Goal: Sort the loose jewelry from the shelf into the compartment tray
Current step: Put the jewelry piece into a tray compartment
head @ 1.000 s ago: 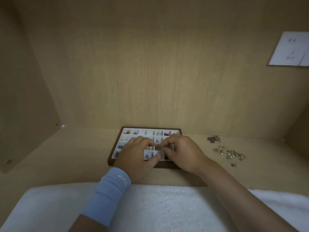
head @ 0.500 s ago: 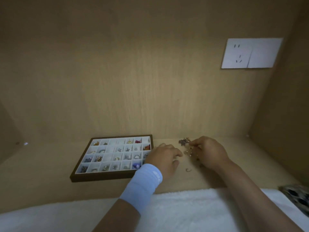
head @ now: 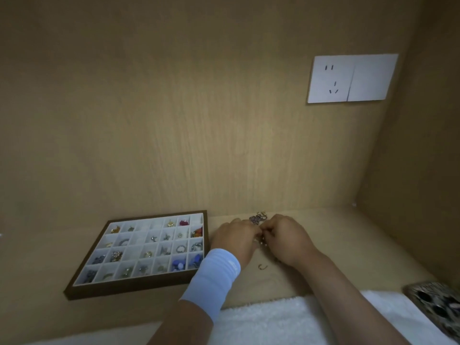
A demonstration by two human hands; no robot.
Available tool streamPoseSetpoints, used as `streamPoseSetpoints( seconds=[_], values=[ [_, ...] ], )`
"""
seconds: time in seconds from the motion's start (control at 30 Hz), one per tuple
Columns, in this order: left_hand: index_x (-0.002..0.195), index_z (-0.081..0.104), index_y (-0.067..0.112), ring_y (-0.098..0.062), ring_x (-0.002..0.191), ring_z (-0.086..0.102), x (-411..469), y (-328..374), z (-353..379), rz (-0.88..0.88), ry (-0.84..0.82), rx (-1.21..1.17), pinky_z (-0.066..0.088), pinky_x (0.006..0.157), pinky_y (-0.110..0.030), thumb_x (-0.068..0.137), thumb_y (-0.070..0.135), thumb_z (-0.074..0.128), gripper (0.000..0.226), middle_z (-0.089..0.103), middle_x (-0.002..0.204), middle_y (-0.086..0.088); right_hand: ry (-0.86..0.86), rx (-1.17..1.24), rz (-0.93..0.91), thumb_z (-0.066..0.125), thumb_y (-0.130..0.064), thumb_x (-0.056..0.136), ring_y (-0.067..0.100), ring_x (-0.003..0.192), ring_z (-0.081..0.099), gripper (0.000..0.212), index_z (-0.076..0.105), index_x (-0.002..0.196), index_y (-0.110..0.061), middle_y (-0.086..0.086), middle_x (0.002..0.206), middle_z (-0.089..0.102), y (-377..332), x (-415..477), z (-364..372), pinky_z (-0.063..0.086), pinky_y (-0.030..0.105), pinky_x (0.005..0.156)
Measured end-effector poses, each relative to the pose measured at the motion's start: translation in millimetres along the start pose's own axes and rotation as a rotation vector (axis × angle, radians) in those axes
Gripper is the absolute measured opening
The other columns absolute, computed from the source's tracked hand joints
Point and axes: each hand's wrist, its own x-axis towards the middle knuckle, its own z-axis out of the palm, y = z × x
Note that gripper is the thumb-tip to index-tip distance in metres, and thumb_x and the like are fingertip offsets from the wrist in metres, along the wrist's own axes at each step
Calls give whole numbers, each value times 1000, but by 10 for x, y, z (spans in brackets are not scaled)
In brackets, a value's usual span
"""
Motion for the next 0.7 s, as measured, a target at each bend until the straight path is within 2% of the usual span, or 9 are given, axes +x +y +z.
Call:
streamPoseSetpoints(
  seconds=[0.17, 0.33, 0.43, 0.5, 0.57, 0.63, 0.7],
  values=[
    [104, 62, 28, -21, 105, 55, -13, -44, -11, -34, 36, -66, 44, 84, -34, 92, 26, 52, 16, 64, 109, 2, -13, 82, 30, 54, -23, 77, 21, 79, 66, 18, 72, 77, -28, -3, 75, 72, -61, -6, 36, 52, 31, 73],
    [99, 61, 27, -18, 104, 55, -58, -115, -10, -33, 58, -110, 44, 81, -31, 89, 26, 56, 11, 63, 108, 4, -28, 132, 19, 52, -34, 71, 17, 83, 67, 25, 74, 81, -31, -10, 76, 73, -88, -15, 62, 52, 30, 80],
    [97, 61, 28, -17, 101, 57, -103, -147, -33, -17, 71, -94, 46, 81, -31, 90, 27, 56, 9, 65, 105, 5, -30, 156, -1, 57, -30, 74, 18, 82, 64, 16, 71, 71, -37, -16, 65, 66, -136, -42, 42, 49, 28, 78],
    [98, 62, 31, -15, 97, 59, -141, -178, -56, -37, 110, -130, 48, 81, -31, 90, 30, 57, 9, 67, 101, 7, -12, 157, -34, 58, -26, 77, 15, 79, 63, 23, 65, 64, -44, -18, 62, 65, -169, -53, 25, 47, 26, 76],
    [94, 63, 33, -11, 89, 62, -194, -221, -93, -91, 170, -240, 50, 78, -28, 89, 33, 61, 6, 68, 94, 11, -13, 225, -73, 58, -18, 82, 8, 74, 65, 31, 68, 69, -44, -15, 66, 69, -214, -66, 11, 48, 25, 73],
    [87, 65, 33, -4, 78, 62, -257, -274, -151, -162, 210, -450, 51, 76, -25, 86, 32, 66, 2, 68, 85, 14, -47, 403, -108, 61, -8, 88, -2, 68, 64, 34, 74, 81, -39, -14, 71, 72, -290, -94, -19, 49, 21, 69],
    [82, 66, 30, 3, 69, 59, -341, -315, -240, -217, 237, -661, 49, 72, -18, 85, 24, 70, 7, 68, 73, 16, -84, 590, -139, 66, -5, 92, -7, 66, 59, 24, 78, 94, -26, -13, 77, 73, -390, -122, -43, 47, 14, 66]
  ],
)
